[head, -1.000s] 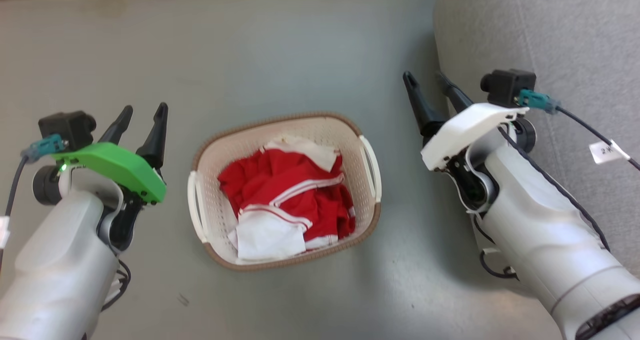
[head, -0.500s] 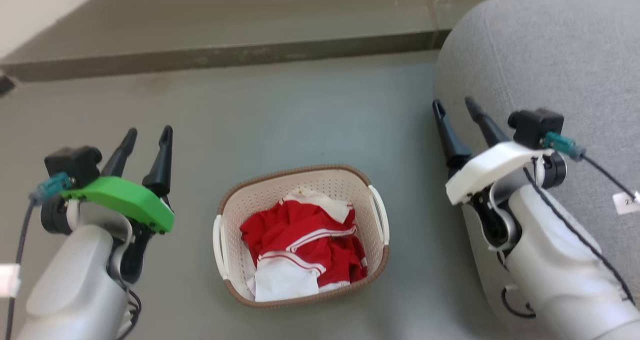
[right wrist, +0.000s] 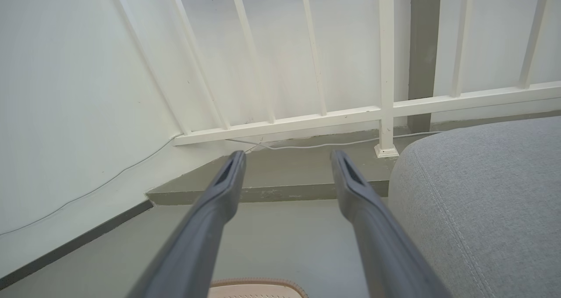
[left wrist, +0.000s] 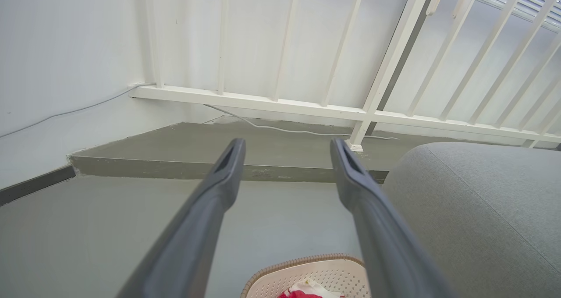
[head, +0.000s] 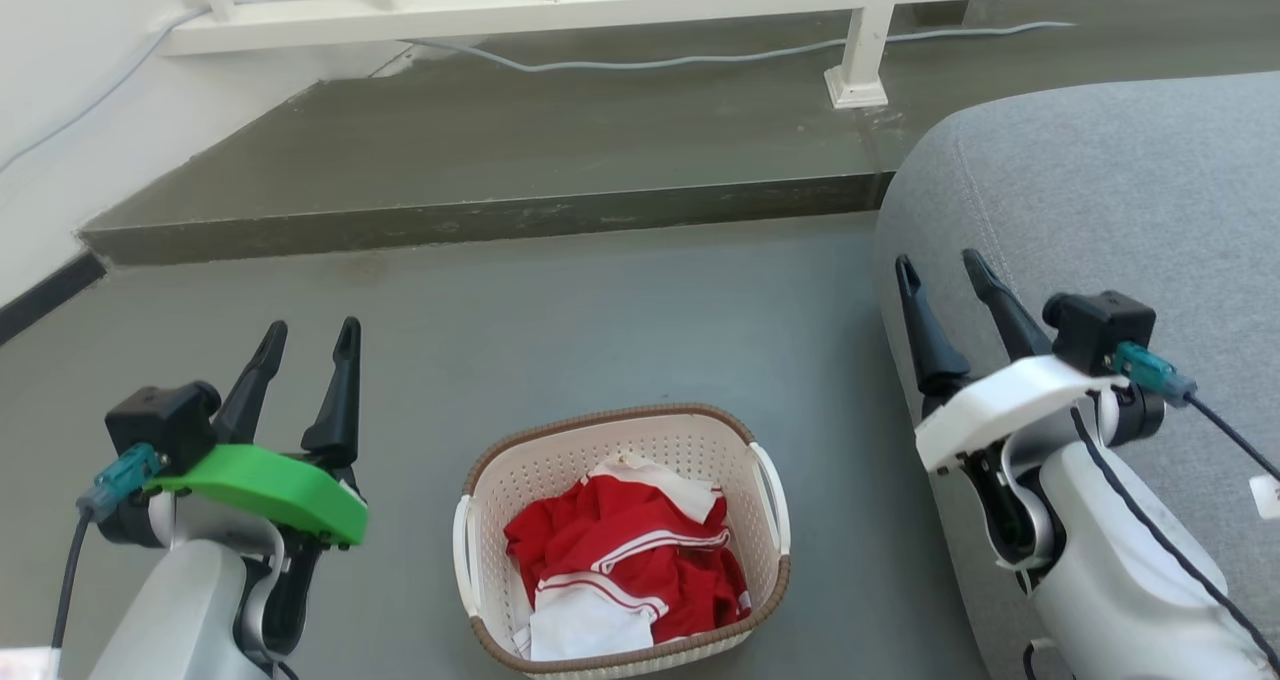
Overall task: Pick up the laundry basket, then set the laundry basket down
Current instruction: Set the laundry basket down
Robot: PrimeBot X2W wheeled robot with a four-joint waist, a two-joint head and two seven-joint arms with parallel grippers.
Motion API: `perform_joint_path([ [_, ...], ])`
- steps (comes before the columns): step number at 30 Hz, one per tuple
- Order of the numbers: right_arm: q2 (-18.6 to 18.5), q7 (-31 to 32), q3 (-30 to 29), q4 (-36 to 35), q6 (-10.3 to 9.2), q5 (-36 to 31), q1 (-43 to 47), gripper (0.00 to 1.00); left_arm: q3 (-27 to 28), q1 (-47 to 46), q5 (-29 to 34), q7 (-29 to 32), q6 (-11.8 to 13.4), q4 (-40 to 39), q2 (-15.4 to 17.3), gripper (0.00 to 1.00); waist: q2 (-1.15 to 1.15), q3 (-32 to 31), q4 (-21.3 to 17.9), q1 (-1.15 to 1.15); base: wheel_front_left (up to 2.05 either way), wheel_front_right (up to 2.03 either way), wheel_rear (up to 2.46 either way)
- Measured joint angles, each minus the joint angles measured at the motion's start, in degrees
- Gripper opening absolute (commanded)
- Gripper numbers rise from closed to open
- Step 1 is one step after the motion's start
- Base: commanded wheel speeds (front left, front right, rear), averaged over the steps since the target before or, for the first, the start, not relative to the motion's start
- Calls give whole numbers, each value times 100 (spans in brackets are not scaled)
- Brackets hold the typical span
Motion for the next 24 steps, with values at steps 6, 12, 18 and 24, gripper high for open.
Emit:
perform_joint_path([
  [6,-4,0,-119,-196,-92,-127,343,100,174,315,237,0,45,-281,-32,100,0,-77,-20,0,0,0,0],
  [12,-37,0,-234,-357,-142,-286,542,100,313,571,419,0,45,-494,-131,100,0,-104,-28,0,0,0,0],
  [18,-29,0,-298,-493,-142,-355,675,100,412,757,566,0,44,-627,-197,100,0,-113,-28,0,0,0,0],
  [24,9,0,-335,-557,-141,-411,799,100,474,900,701,0,34,-703,-292,100,0,-119,-23,0,0,0,0],
])
